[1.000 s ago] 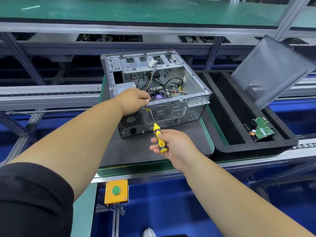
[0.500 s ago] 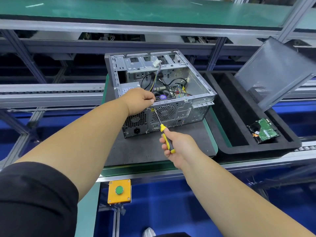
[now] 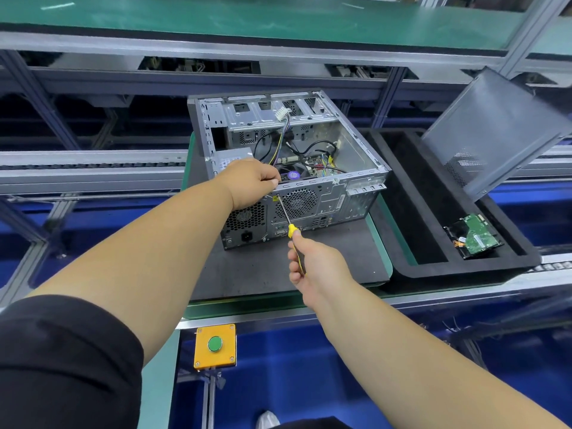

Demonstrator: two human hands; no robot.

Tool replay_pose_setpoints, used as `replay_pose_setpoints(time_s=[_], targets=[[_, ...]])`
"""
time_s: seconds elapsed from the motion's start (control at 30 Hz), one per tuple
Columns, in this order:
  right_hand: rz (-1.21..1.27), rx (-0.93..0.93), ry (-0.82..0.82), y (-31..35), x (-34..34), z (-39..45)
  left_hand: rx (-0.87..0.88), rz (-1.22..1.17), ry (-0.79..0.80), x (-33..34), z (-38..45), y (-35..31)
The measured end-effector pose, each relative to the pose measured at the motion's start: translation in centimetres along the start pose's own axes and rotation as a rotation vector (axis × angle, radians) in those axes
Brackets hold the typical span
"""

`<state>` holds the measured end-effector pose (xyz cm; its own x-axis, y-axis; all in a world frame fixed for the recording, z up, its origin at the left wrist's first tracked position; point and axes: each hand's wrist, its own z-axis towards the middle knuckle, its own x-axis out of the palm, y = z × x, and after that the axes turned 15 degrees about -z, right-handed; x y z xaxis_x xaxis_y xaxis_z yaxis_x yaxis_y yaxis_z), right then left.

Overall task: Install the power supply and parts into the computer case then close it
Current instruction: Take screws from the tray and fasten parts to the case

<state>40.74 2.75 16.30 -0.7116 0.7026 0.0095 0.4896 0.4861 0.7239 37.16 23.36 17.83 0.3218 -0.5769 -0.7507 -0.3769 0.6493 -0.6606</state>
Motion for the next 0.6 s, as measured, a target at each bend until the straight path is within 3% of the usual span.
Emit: replay_pose_setpoints(time_s=[0.1,0.23,0.33,0.43,0.6], targets=[[0.008,0.037,0.041,0.26,0.04,0.03,0.002,-0.001,0.000,0.01,0.02,-0.03],[0.251,0.130,0.229,0.11,-0.03,0.14,0.006,-0.007,0.009,-0.12,-0.02,-0.11],[0.319,0.141,0.259,-0.14,-0.08,0.16,0.003,-0.011,0.006,-0.05,-0.04,-0.13],[0.207,0.052,0.171,-0.16,0.08,0.05,0.003,0.002,-0.002,0.08,-0.06,-0.14],[-0.289,-0.028,-0.114,0.31,0.44,0.43,0.002,0.020,-0.004,-0.01,0.05,-0.01]])
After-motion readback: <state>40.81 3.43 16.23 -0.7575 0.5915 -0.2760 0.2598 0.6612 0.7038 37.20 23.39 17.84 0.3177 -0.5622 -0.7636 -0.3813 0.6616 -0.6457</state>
